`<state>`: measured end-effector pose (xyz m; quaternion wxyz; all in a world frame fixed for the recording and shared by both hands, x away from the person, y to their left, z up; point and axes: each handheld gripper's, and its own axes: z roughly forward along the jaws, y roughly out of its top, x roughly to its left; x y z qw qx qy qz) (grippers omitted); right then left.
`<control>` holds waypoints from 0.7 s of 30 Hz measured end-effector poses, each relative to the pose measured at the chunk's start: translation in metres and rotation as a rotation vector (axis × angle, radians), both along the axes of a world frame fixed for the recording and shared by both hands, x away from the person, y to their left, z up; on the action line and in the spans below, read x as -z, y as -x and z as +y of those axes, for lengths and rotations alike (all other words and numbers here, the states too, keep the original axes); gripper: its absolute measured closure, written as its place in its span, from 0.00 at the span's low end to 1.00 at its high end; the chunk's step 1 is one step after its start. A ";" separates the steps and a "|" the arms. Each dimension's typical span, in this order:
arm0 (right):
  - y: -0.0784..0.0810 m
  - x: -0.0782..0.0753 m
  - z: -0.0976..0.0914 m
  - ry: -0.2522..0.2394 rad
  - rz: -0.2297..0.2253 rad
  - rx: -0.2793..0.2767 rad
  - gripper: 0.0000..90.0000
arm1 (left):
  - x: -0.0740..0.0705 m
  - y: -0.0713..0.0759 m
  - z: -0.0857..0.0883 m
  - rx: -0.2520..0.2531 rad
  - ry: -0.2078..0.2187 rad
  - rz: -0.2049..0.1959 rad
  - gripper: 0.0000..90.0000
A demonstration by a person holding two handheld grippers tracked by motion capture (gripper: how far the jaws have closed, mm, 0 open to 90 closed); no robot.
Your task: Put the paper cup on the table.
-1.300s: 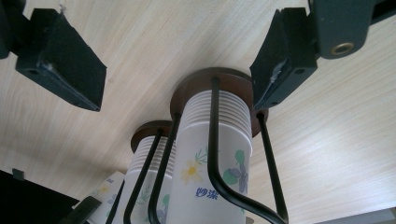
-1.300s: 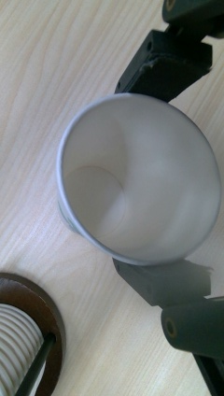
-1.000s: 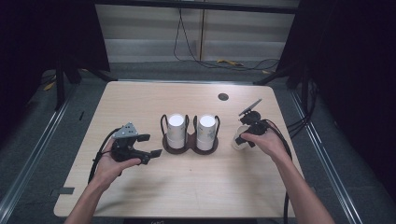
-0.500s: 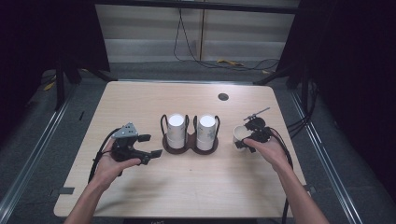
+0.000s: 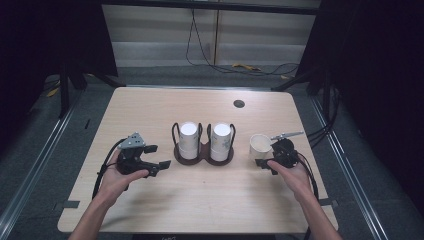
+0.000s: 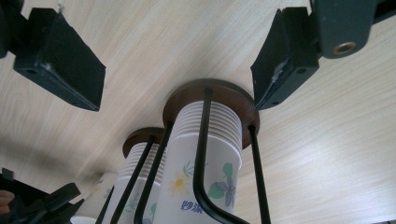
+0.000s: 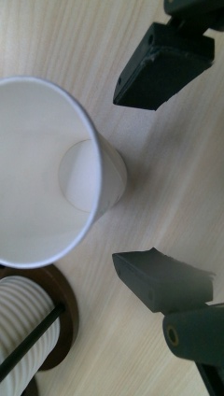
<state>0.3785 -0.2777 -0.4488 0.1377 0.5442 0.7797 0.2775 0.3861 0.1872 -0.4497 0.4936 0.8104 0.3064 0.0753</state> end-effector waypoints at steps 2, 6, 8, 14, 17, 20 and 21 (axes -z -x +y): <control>0.011 -0.003 -0.003 -0.026 -0.049 0.026 0.22 | 0.001 0.002 0.001 -0.007 -0.003 0.003 0.20; 0.022 0.000 -0.003 -0.028 -0.079 0.037 0.21 | 0.005 0.004 0.007 -0.053 -0.023 0.032 0.20; 0.027 0.004 -0.004 -0.036 -0.102 0.046 0.22 | 0.007 0.005 0.011 -0.071 -0.039 0.036 0.20; 0.052 0.006 -0.008 -0.054 -0.163 0.064 0.24 | 0.012 0.015 0.020 -0.103 -0.066 0.058 0.20; 0.064 0.007 -0.010 -0.055 -0.186 0.073 0.24 | 0.016 0.024 0.023 -0.157 -0.078 0.102 0.21; 0.079 0.007 -0.008 -0.069 -0.184 0.062 0.24 | 0.021 0.035 0.025 -0.139 -0.095 0.113 0.21; 0.084 0.008 -0.007 -0.066 -0.184 0.056 0.23 | 0.026 0.042 0.028 -0.134 -0.100 0.108 0.21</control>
